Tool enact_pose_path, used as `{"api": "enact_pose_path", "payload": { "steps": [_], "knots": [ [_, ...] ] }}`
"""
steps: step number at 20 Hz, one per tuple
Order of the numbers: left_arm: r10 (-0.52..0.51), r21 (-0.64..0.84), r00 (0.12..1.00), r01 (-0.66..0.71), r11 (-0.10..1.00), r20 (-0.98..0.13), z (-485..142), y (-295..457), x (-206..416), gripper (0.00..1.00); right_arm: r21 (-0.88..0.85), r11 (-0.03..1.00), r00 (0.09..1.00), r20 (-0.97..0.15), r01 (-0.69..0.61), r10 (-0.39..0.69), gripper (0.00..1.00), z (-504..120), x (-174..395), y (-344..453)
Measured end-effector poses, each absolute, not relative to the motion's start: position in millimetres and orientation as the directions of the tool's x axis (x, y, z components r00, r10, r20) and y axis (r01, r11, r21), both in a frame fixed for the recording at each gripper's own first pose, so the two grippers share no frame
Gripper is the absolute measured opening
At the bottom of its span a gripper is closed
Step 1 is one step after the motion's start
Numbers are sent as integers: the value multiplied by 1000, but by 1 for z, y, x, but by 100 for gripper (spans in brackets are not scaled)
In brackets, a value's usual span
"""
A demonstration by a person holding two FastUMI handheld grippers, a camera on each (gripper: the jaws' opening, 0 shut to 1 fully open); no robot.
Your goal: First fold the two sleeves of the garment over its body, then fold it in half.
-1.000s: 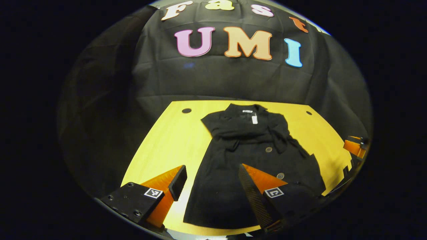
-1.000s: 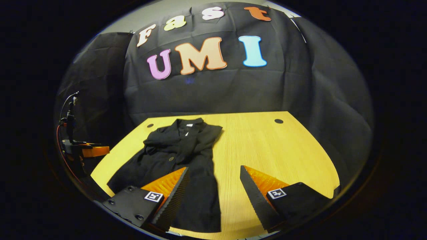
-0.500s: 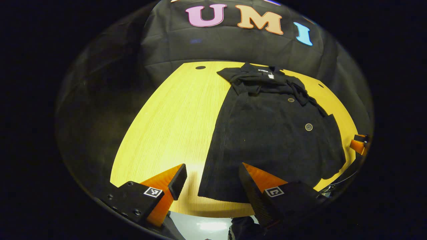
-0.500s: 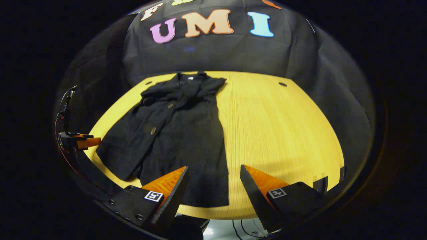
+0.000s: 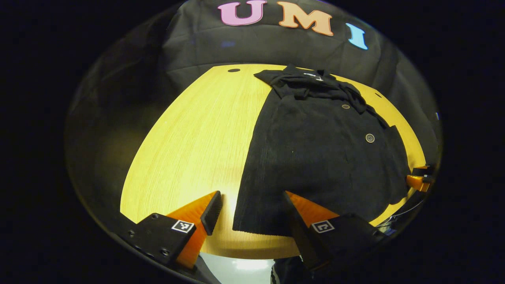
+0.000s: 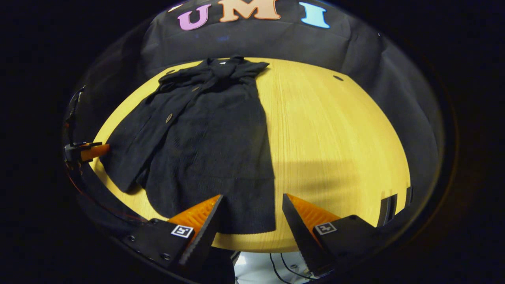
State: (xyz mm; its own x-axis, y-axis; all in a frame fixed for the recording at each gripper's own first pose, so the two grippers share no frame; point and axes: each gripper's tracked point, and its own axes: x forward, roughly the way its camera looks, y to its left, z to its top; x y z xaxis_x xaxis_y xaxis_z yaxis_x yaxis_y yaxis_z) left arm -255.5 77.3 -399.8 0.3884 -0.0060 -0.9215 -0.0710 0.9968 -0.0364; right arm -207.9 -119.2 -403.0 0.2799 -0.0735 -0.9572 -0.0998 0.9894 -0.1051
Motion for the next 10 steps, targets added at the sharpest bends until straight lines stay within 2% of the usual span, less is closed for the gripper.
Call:
{"api": "enact_pose_path", "payload": {
  "steps": [1,2,3,4,6,7,10],
  "knots": [
    [-18,-43,399,-52,998,-917,-399,73,-253,87,-103,990,284,-956,-100,-71,84,-403,-206,-118],
    [-26,-46,402,-41,998,-915,-401,71,-252,82,-94,989,279,-959,-112,-60,80,-405,-205,-117],
    [-31,-50,412,-36,998,-911,-401,68,-251,71,-88,988,279,-959,-124,-51,71,-406,-204,-113],
    [-55,-72,419,-26,997,-906,-397,62,-253,66,-84,988,285,-958,-126,-45,51,-404,-203,-110],
    [-116,-127,459,6,992,-881,-396,52,-255,27,-117,985,302,-951,-130,-73,11,-403,-203,-108],
    [-121,-147,478,-19,989,-870,-397,53,-253,4,-145,979,312,-946,-146,-93,5,-406,-202,-108],
    [-153,-249,526,-117,962,-837,-398,53,-253,0,-237,940,324,-934,-244,-152,3,-404,-201,-106]
  ]
}}
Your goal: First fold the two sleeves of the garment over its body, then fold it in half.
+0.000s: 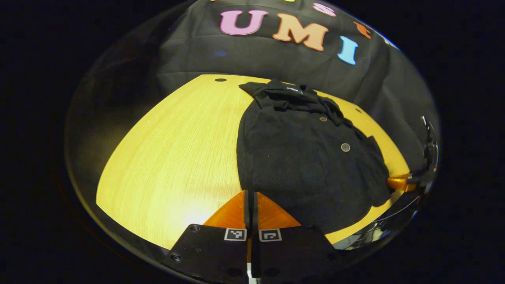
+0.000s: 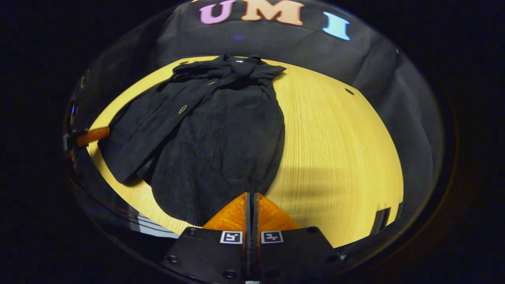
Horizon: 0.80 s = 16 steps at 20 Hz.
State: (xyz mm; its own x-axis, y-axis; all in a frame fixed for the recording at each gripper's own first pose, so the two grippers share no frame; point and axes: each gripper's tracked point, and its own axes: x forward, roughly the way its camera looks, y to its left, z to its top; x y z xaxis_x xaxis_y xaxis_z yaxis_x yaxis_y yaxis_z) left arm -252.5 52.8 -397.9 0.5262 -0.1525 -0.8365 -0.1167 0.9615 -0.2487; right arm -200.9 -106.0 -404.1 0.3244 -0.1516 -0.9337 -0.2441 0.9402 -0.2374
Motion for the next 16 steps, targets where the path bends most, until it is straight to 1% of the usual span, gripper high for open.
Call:
{"api": "enact_pose_path", "payload": {
  "steps": [1,2,3,4,5,7,9,11,12,14,16],
  "knots": [
    [-167,-263,526,-113,958,-834,-398,50,-252,0,-251,932,329,-931,-261,-159,4,-404,-201,-106],
    [-173,-262,529,-98,960,-831,-398,50,-252,0,-247,932,330,-932,-264,-153,3,-403,-200,-106],
    [-158,-215,519,-51,975,-840,-398,53,-250,0,-164,971,323,-941,-176,-100,3,-403,-202,-107],
    [-133,-193,519,-63,979,-845,-398,56,-250,0,-111,986,337,-939,-121,-64,2,-402,-200,-106],
    [-116,-187,517,-86,979,-848,-395,58,-247,0,-81,993,353,-935,-89,-45,3,-400,-196,-106],
    [-123,-216,537,-114,970,-834,-379,49,-239,0,-52,996,394,-919,-68,-21,2,-386,-187,-108],
    [-115,-220,552,-127,967,-826,-365,52,-226,0,-42,996,435,-901,-73,-6,2,-372,-178,-106],
    [-121,-244,603,-127,961,-788,-344,51,-201,0,-56,992,470,-883,-110,2,2,-355,-165,-103],
    [-113,-250,639,-128,960,-761,-324,52,-168,0,-50,987,527,-849,-153,39,2,-331,-141,-93],
    [-98,-234,659,-121,965,-746,-311,56,-151,0,-49,983,605,-794,-177,69,2,-306,-110,-85],
    [-59,-197,680,-128,972,-731,-294,65,-127,0,-21,978,662,-739,-207,124,2,-283,-80,-72]
  ]
}}
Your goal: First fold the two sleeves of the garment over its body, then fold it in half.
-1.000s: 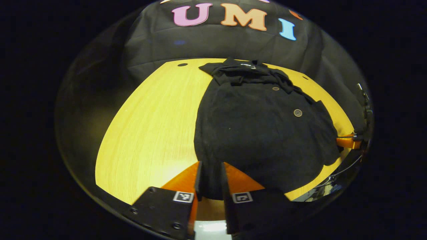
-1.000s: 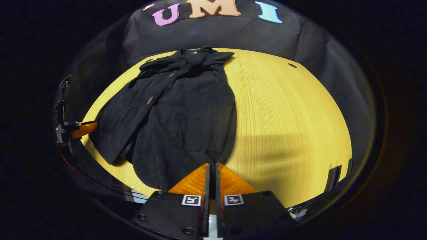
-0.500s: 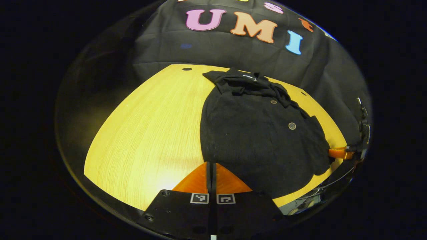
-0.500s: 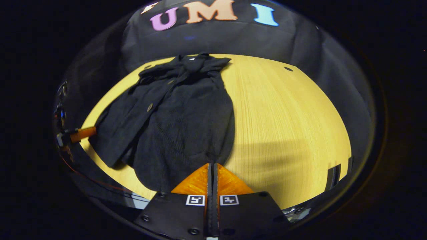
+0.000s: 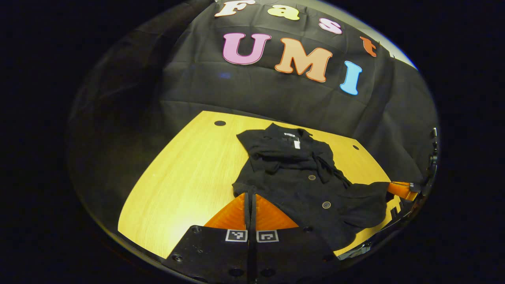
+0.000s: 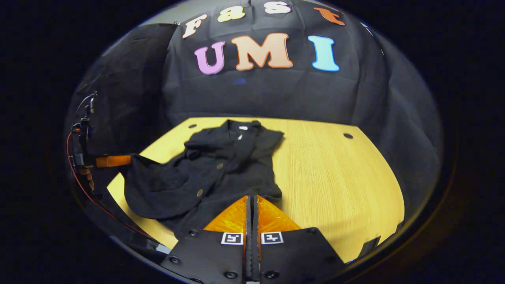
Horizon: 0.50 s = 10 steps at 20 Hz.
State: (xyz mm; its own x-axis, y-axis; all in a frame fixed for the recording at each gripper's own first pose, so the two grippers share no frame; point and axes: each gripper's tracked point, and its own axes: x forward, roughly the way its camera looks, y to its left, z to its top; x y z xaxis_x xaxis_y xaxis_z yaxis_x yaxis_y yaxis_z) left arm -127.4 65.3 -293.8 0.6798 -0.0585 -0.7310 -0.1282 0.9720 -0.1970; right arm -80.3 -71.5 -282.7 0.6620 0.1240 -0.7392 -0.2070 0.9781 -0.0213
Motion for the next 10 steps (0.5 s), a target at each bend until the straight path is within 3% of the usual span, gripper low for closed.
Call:
{"api": "enact_pose_path", "payload": {
  "steps": [3,10],
  "knots": [
    [-25,-181,719,-140,973,-694,-266,75,-92,0,-12,971,732,-660,-238,171,2,-249,-30,-65],
    [-25,-161,754,-107,981,-656,-244,96,-19,0,-12,981,794,-590,-193,149,2,-217,32,-67]
  ]
}}
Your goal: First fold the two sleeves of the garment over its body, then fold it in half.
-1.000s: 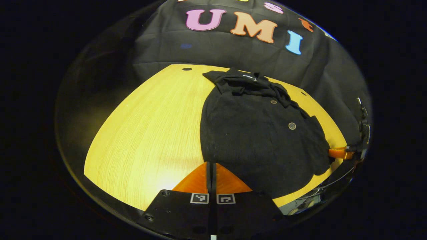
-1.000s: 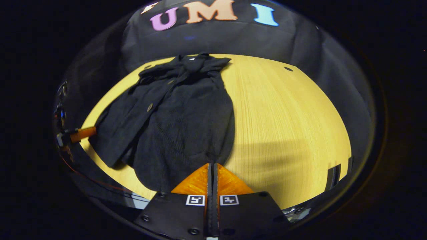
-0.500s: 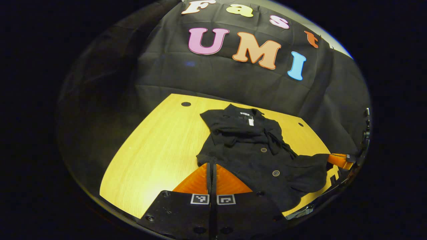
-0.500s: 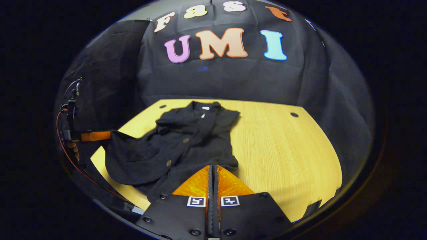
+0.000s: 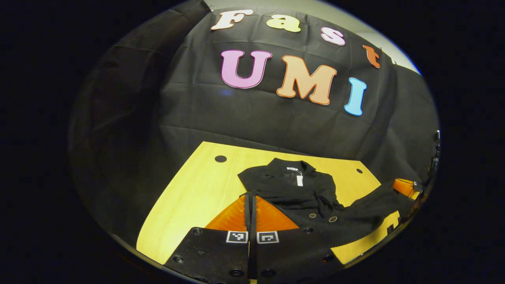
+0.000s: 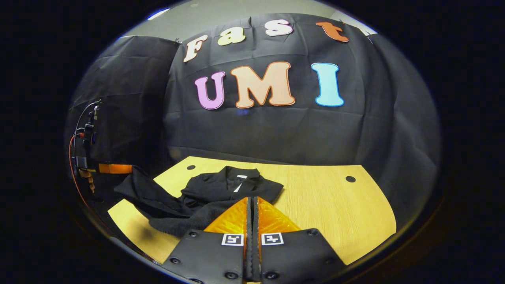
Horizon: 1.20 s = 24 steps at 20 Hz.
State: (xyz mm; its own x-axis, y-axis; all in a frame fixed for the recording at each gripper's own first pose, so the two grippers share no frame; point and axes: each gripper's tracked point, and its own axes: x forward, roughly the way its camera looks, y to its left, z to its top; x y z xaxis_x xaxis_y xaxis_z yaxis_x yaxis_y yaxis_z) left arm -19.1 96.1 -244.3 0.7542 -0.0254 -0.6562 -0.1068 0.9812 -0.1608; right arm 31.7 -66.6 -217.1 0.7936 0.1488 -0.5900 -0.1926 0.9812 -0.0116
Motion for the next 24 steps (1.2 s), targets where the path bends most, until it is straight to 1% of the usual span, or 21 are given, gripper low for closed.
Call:
{"api": "enact_pose_path", "payload": {
  "steps": [1,4,7,9,10,14,18,20,22,23,24],
  "knots": [
    [-40,-161,762,-85,983,-646,-249,98,14,0,-38,981,810,-571,-189,134,2,-215,60,-65],
    [-50,-167,761,-77,983,-647,-260,103,51,0,-35,989,825,-556,-147,103,2,-224,100,-68],
    [-61,-196,790,-76,978,-610,-266,107,92,0,-33,993,823,-564,-112,74,2,-231,133,-73],
    [-69,-188,782,-62,980,-619,-283,107,111,0,-30,996,824,-564,-85,53,2,-236,155,-77],
    [-76,-187,774,-56,981,-629,-300,108,129,0,-13,998,815,-579,-57,39,2,-250,181,-75],
    [-82,-184,743,-57,981,-664,-344,109,159,0,14,1000,801,-598,-17,22,2,-275,222,-66],
    [-79,-181,714,-67,981,-695,-374,112,176,0,10,1000,779,-627,21,-10,2,-300,245,-71],
    [-65,-151,699,-61,987,-712,-392,113,182,0,25,998,768,-640,64,-33,2,-310,256,-76],
    [-6,-103,721,-92,990,-693,-393,126,194,0,43,992,755,-652,121,-64,2,-313,261,-82],
    [54,-57,741,-124,991,-669,-382,134,192,47,38,989,778,-621,142,-88,50,-314,254,-79],
    [45,-86,784,-125,988,-619,-374,131,211,94,6,992,829,-549,129,-105,98,-287,273,-81]
  ]
}}
